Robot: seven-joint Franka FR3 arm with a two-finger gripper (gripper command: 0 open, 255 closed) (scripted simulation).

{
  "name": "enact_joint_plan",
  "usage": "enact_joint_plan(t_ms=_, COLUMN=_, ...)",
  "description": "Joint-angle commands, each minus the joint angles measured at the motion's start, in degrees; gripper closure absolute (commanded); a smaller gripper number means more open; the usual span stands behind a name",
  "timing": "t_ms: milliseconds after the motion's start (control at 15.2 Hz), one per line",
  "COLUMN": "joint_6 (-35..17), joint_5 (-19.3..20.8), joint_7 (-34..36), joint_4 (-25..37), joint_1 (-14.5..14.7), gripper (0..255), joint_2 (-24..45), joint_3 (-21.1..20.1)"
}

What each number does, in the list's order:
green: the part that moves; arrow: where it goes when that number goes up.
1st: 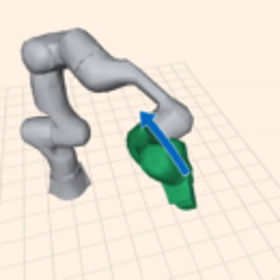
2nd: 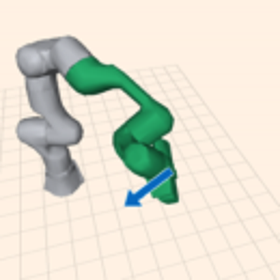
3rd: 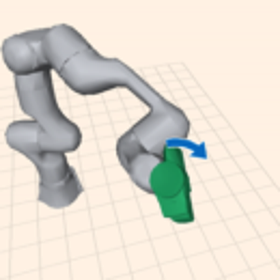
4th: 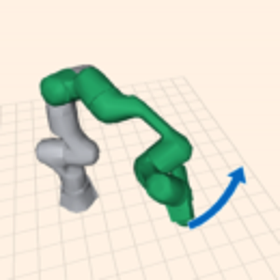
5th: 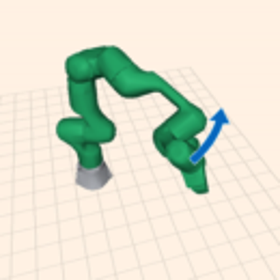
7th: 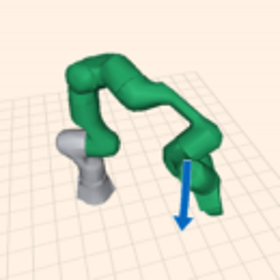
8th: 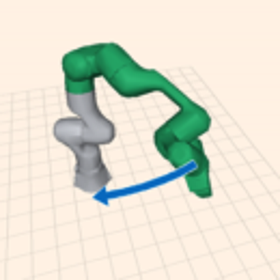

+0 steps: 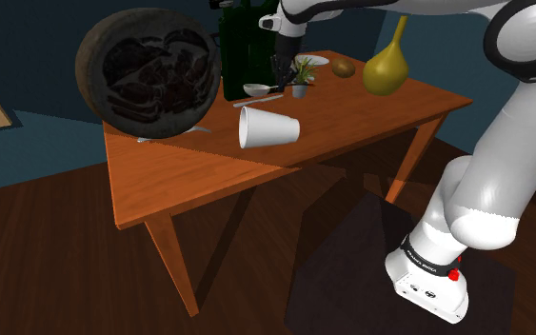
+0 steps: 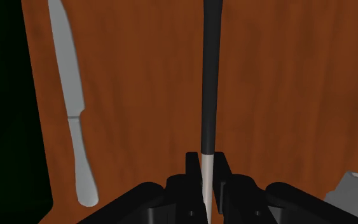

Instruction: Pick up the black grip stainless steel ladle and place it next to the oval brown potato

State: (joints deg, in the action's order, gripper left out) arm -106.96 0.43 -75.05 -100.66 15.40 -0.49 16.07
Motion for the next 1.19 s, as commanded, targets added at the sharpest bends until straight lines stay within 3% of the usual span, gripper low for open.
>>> enact_joint_plan(t_ms=0, joint_6=1.6, joint_5=0.0, joint_7=0.0, joint_4=1.7, joint_1=0.0, gripper=255, joint_2=0.1, joint_3=0.0)
enact_joint_plan(t_ms=792, joint_6=11.0, joint_5=-0.6, joint_7=-0.4, joint_4=12.7, joint_1=-0.2, gripper=255, joint_2=1.9, joint_3=0.1)
enact_joint_plan(t_ms=1122, joint_6=10.7, joint_5=-0.9, joint_7=-6.9, joint_4=11.1, joint_1=-3.4, gripper=255, joint_2=0.5, joint_3=3.3)
